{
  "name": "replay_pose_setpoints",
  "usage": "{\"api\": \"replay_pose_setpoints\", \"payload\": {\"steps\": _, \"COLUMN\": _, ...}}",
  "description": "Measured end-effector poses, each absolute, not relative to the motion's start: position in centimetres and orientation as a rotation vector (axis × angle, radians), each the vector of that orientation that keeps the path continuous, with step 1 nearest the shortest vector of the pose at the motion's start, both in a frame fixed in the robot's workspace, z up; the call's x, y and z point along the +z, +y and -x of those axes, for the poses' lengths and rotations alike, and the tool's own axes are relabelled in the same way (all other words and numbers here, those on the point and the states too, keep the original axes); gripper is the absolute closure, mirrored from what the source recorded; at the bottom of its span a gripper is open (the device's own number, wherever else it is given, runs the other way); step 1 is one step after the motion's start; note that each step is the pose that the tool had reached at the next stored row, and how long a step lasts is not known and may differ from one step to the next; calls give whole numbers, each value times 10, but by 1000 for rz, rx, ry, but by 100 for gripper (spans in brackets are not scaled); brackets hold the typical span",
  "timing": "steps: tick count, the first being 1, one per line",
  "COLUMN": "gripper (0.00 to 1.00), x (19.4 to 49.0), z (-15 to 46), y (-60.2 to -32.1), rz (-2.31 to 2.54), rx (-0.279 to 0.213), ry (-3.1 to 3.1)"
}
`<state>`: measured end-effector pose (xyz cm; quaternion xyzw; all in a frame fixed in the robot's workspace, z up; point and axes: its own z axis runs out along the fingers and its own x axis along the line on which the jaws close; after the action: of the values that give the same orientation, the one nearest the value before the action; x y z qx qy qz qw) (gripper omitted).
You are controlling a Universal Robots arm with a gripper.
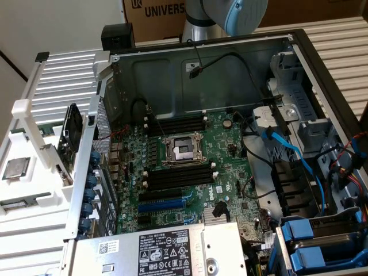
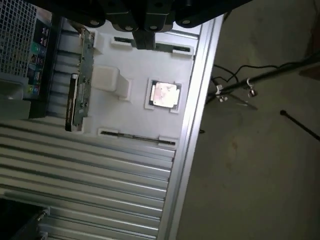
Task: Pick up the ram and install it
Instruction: 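Pick up the ram and move it above insertion slot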
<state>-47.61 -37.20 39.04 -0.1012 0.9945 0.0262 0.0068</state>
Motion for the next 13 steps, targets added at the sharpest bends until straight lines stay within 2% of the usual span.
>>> {"api": "replay_pose_setpoints", "payload": {"steps": 13, "gripper": 89, "x": 391, "z": 476, "y": -372, "rz": 733, "rx": 84, "ry": 3047}}
